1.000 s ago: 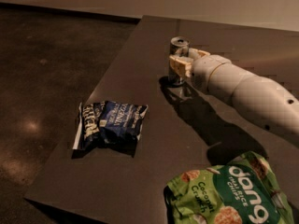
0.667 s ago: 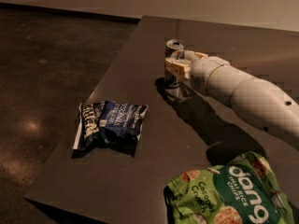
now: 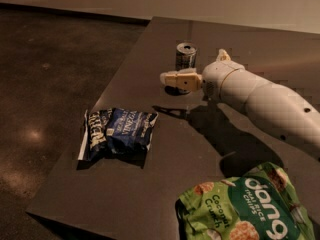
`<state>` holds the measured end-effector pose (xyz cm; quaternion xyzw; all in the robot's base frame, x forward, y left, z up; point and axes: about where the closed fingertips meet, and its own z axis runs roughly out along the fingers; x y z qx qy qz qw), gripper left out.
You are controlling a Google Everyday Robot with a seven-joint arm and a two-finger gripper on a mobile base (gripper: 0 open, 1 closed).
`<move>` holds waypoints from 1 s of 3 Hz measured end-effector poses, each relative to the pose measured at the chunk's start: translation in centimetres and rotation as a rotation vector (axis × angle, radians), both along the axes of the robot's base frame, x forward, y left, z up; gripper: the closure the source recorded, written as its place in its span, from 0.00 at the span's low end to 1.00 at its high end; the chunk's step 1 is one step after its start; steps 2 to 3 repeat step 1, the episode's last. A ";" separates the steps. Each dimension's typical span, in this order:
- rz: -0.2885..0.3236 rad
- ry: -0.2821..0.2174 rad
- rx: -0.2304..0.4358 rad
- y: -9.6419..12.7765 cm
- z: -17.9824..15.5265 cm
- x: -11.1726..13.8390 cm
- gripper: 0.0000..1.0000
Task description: Place redbull can upright
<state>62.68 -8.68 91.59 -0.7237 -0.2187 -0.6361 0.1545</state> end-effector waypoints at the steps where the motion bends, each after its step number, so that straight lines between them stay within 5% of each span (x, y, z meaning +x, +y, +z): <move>1: 0.000 0.000 0.000 0.0 0.0 0.0 0.00; 3: 0.000 0.000 0.000 0.0 0.0 0.0 0.00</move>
Offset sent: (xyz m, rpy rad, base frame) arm 0.0000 0.0000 0.0000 0.0000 0.0000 0.0000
